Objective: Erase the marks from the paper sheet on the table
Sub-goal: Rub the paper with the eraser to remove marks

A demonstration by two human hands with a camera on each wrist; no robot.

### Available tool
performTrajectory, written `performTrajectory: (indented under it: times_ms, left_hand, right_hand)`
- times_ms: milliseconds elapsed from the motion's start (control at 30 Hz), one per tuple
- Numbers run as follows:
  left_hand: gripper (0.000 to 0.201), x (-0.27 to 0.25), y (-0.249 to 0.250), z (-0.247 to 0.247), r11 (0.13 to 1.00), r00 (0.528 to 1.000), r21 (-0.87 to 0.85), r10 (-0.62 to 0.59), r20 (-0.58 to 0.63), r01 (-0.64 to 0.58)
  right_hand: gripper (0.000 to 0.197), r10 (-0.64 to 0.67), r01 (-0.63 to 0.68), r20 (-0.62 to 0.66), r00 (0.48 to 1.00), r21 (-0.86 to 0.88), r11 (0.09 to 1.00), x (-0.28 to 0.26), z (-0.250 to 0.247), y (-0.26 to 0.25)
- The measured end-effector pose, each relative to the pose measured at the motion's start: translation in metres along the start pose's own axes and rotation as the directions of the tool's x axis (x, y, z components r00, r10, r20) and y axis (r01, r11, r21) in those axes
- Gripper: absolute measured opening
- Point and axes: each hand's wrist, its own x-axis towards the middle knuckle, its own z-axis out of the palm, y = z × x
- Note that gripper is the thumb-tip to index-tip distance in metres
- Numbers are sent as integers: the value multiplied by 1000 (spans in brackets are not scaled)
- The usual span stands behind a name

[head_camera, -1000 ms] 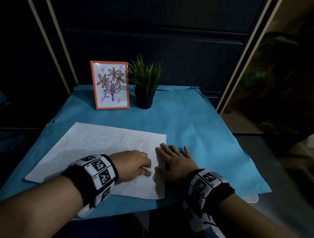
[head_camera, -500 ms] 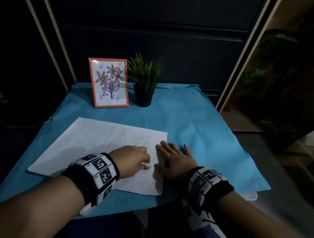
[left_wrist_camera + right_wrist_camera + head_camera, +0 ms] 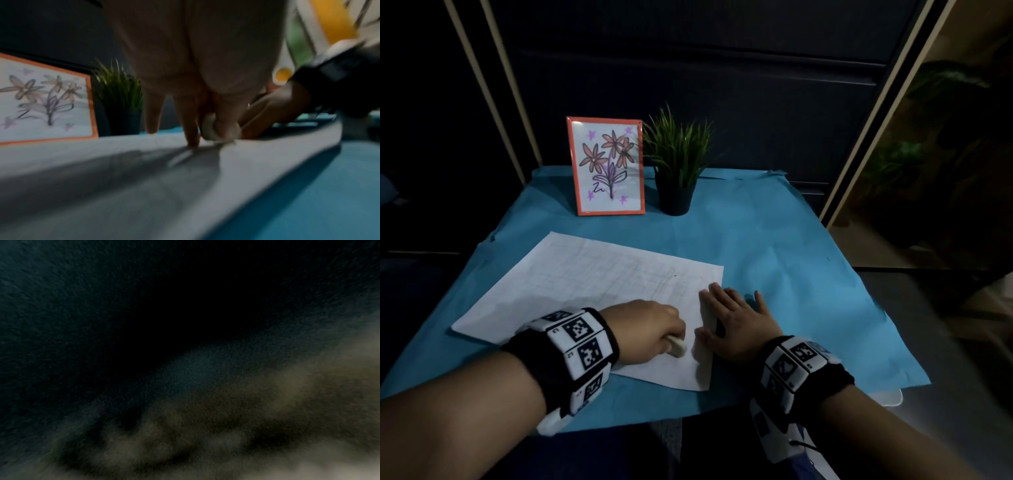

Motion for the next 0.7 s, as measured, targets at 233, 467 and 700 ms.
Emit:
performTrajectory:
  times_ms: [233,467,700]
  left_hand:
    - [25,1,1,1,999,999,1,42,24,-42]
    - [23,4,-2,2,1000,995,-6,-28,-94,28]
    - [21,-3,-3,3,1000,999,7,30,-42,-29]
  right_hand:
    - [77,2,-2,-4,1000,-7,1000,2,3,0]
    - [70,14,-14,8,1000,3,1000,1,0,-1]
    - [70,17,-17,1,1000,10,1000,0,-2,-2]
